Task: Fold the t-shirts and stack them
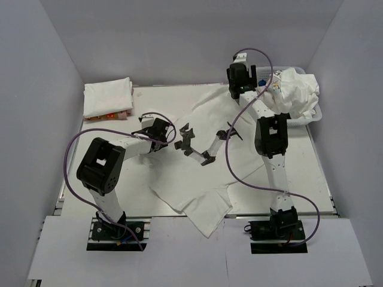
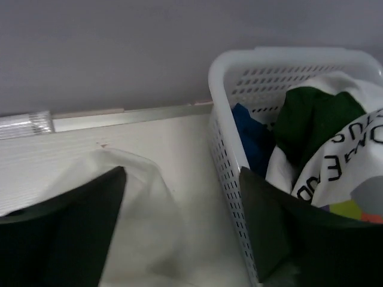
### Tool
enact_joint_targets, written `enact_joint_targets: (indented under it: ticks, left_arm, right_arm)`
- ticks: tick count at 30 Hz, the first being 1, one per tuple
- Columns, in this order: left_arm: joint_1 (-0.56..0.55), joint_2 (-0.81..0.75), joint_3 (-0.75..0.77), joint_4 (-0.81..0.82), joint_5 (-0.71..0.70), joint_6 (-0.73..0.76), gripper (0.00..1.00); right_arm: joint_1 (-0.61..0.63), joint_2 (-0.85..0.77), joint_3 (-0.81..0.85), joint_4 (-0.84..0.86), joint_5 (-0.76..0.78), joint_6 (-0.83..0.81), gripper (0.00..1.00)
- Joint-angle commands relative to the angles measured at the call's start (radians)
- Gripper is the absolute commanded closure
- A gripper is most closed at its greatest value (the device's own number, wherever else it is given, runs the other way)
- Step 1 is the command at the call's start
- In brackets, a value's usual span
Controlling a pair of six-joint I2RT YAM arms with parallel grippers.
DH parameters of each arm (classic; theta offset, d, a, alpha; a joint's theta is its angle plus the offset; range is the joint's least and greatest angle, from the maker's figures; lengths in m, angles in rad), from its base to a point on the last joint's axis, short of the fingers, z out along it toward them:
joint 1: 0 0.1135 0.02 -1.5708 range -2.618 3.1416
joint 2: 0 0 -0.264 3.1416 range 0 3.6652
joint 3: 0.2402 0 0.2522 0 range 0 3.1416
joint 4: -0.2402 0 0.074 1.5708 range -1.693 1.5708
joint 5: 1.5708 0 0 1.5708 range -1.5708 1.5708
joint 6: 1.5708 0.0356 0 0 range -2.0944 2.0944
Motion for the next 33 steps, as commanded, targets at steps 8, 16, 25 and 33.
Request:
enact_joint_targets:
  ticks: [8, 16, 25, 33]
  left_arm:
    - [0.008, 0.026, 0.059, -0.085, -0.006, 0.029, 0.0]
    - [0.127, 0.089, 0.121, -0.112, 0.017, -0.004, 0.0]
    - [0.234, 0.162, 0.225, -0.132, 0.075, 0.036, 0.0]
    - [0.234, 0.121, 0.256, -0.057, 0.193, 0.148, 0.0]
  right_arm:
    - [0.045, -0.461, -0.504, -0.003, -0.38, 0.084, 0.1]
    - [0.03, -0.511, -0.709, -0.115, -0.446, 0.314, 0.1]
    - [0.039, -0.658, -1.076, -0.077, -0.565, 0.465, 0.1]
    - [0.042, -0.779, -1.354, -0.15, -0.473, 0.589, 0.1]
